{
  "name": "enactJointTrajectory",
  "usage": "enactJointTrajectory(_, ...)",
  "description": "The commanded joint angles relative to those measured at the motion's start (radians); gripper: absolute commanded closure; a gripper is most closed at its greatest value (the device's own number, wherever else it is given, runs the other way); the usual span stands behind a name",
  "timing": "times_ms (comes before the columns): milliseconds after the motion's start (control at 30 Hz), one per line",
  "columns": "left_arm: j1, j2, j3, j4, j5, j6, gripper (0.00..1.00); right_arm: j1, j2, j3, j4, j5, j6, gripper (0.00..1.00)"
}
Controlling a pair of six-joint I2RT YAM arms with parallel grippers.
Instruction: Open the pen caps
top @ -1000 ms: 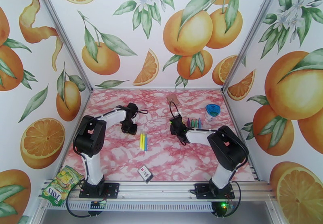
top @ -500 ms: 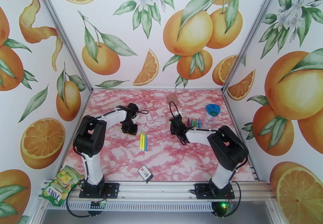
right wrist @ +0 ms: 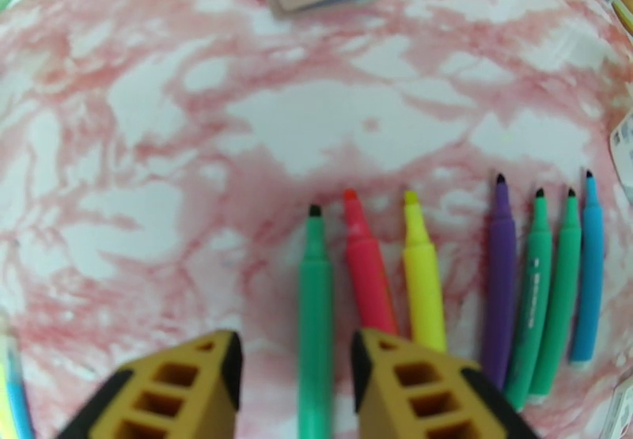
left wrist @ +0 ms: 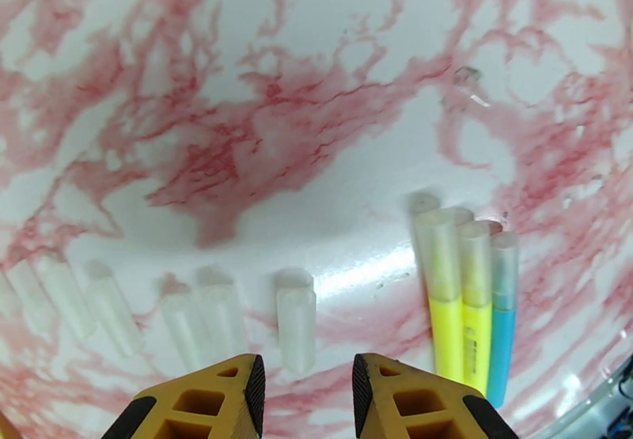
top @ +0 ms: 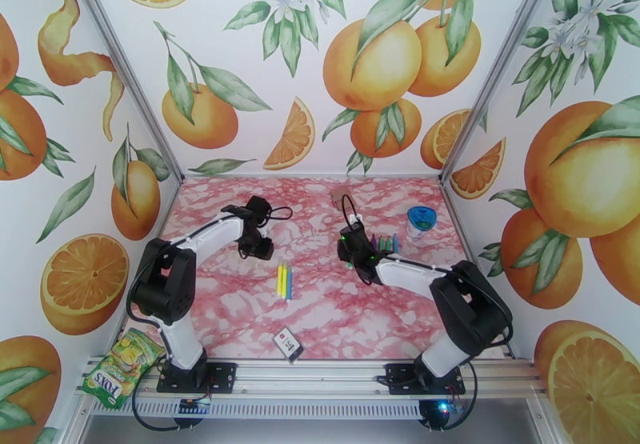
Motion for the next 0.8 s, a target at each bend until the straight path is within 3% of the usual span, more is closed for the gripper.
enactJointTrajectory(0,-0.004,-0.051,0.027,0.03,-0.002,-0.013,0.64,-0.001,-0.045,-0.021,-0.01,-0.074,-0.024,0.55)
enactJointTrajectory(267,0.027,-0.098,0.01,0.1,0.063,-0.044,0.58,0.107,-0.076,-0.003,-0.056,-0.128,-0.088,0.54)
enactJointTrajectory(567,0.125,-0.172,-0.08,0.203,0.145,-0.094,0.57,0.218,-0.034,0.029,-0.014,-0.236,-0.034,0.53)
enactJointTrajectory(767,0.178,-0.219,-0.153,0.229,0.106,-0.1,0.56,0.275,0.029,0.087,-0.024,-0.264,-0.022,0.53)
